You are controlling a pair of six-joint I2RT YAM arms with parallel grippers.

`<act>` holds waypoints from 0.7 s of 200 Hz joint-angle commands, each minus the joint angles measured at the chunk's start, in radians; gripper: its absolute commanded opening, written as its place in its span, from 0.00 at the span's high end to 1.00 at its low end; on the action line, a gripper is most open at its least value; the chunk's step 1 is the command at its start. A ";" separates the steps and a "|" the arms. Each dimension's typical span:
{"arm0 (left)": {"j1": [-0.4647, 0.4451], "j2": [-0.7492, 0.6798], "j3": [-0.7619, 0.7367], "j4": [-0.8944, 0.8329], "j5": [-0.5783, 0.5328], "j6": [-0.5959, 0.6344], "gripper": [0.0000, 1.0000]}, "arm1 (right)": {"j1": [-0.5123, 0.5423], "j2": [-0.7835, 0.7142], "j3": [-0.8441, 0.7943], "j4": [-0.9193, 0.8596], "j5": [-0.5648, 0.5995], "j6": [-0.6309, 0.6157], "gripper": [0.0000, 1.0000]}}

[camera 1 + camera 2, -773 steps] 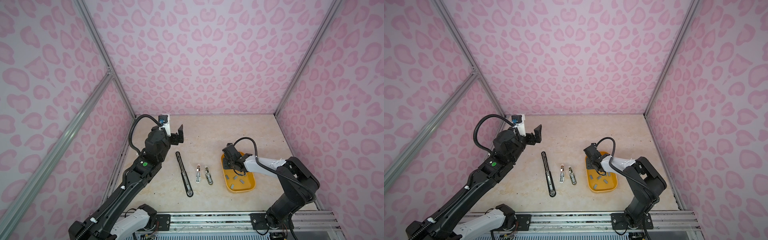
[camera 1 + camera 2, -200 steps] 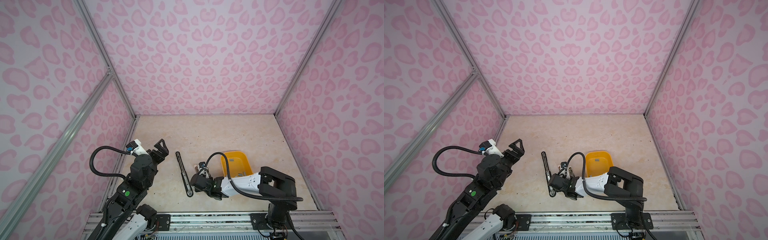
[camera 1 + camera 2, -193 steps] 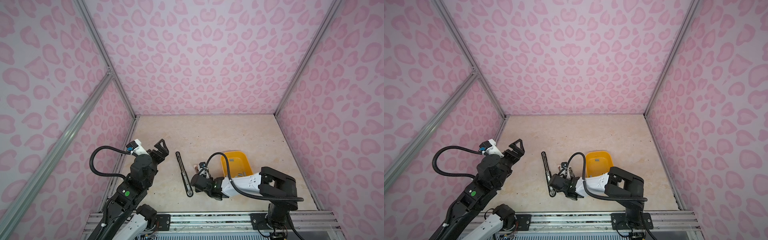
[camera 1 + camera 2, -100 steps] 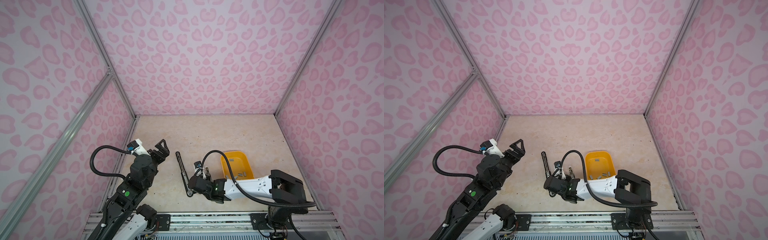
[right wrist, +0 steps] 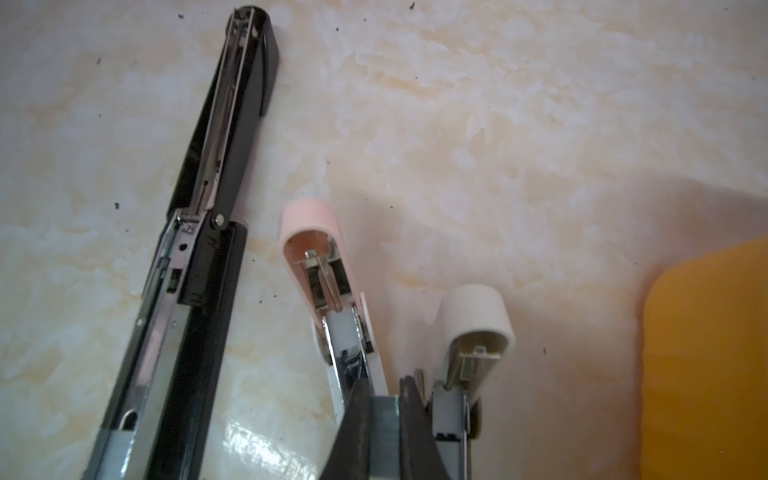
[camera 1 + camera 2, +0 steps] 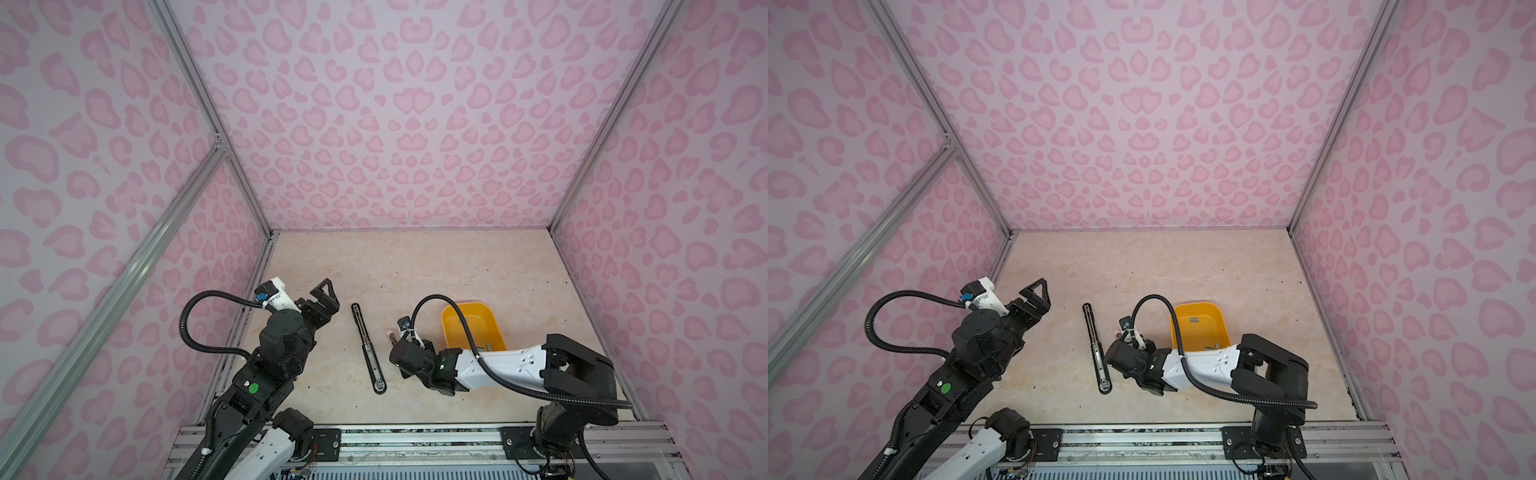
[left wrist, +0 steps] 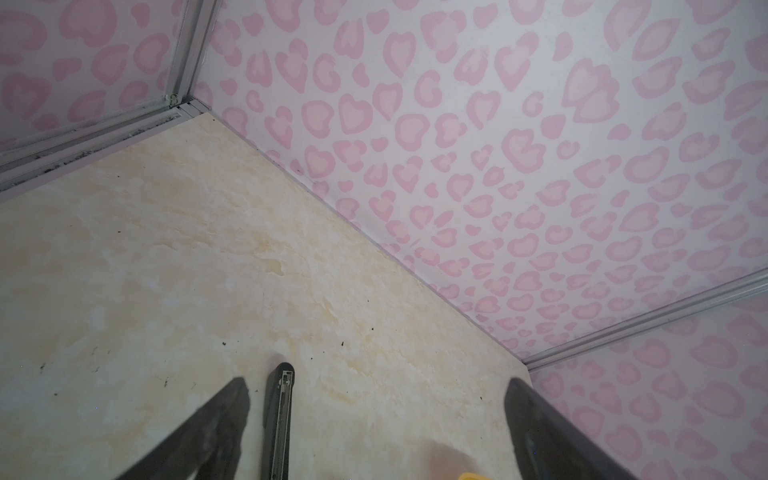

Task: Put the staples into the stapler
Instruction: 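Lower the held strip into the pink-topped stapler's open channel with the right gripper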

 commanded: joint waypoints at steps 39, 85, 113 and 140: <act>0.001 -0.007 0.008 0.025 0.006 0.003 0.03 | -0.001 0.028 -0.003 -0.004 0.002 0.000 1.00; 0.001 -0.013 0.006 0.027 0.010 0.003 0.03 | -0.013 0.037 -0.012 -0.015 0.007 0.008 1.00; 0.001 -0.017 0.005 0.027 0.012 0.004 0.03 | -0.014 0.040 -0.013 -0.022 0.008 0.013 1.00; 0.001 -0.020 0.004 0.027 0.016 0.004 0.03 | -0.014 0.045 -0.013 -0.015 -0.014 0.014 1.00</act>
